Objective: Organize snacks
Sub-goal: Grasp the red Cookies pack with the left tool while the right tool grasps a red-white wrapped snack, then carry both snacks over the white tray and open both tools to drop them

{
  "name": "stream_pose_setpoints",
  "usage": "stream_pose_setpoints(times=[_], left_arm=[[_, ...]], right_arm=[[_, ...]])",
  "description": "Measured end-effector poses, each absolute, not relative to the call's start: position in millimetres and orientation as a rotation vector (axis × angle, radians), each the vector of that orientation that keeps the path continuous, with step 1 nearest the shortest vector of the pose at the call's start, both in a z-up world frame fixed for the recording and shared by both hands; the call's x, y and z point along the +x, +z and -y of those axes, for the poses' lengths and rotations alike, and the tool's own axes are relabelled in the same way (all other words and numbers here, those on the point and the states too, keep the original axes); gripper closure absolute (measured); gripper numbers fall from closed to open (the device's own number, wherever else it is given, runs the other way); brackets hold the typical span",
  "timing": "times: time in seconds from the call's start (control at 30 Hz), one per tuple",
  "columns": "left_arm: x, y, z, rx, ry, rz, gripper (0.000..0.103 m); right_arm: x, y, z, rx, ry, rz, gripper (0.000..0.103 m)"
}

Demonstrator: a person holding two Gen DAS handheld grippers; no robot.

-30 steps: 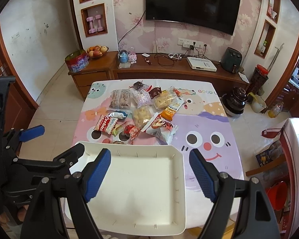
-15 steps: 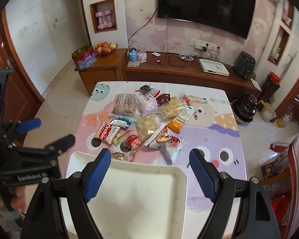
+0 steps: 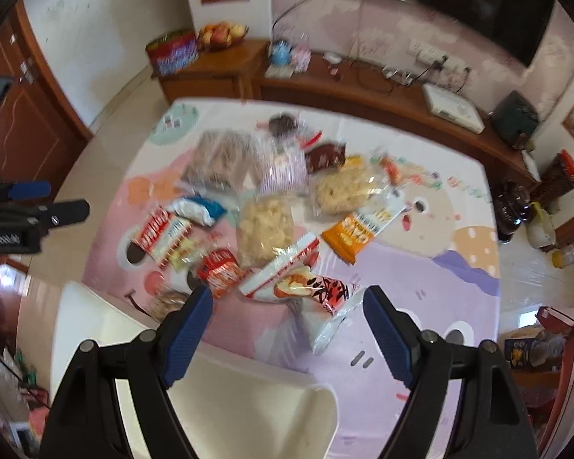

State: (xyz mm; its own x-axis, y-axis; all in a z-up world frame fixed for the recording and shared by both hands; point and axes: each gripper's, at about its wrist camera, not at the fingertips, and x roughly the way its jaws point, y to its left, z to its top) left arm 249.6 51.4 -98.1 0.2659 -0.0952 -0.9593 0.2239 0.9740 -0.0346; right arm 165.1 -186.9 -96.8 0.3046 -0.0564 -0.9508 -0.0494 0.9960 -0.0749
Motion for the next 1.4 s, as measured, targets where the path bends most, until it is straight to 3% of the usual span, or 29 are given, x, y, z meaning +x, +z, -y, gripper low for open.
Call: stream_pose_setpoints(times=[0.47,0.6,0.63,0.67,0.77,0.83,0.97,1.4], left_arm=[[290,-206,-11,0.217,-0.197,-1.503,0.003],[298,-224,-8,0.170,-0.205,-1.540,0.016],[299,-224,-9,0.148,-0.211,-1.534,0.028],[301,-224,-10,0.123,-0.224,-1.535,0.034],[302,-225,-14,0.096,-0.226,-1.539,0.045],[301,-226,-14,0.086,-0.234,-1.533,0.054],[298,-220,-16,0.095,-0.225,-1.494,0.054],[261,-120,-27,0.089,-0.206,-1.315,0.055]], right_arm=[[187,-194,195,-0.285,0.110,-1.489,0.022],[188,-210,194,-0.319,0.096,-1.522,0.022],[189,-211,195,-0.310,0.093,-1.525,0.023],[189,-212,196,-0.301,0.090,-1.528,0.032],[190,-214,207,-0.214,0.113,-1.564,0.057],[189,-213,212,-0.178,0.120,-1.560,0.061],[186,-205,221,-0.142,0.107,-1.535,0.075],[168,-130,221,-0.025,0.060,-1.348,0.078]])
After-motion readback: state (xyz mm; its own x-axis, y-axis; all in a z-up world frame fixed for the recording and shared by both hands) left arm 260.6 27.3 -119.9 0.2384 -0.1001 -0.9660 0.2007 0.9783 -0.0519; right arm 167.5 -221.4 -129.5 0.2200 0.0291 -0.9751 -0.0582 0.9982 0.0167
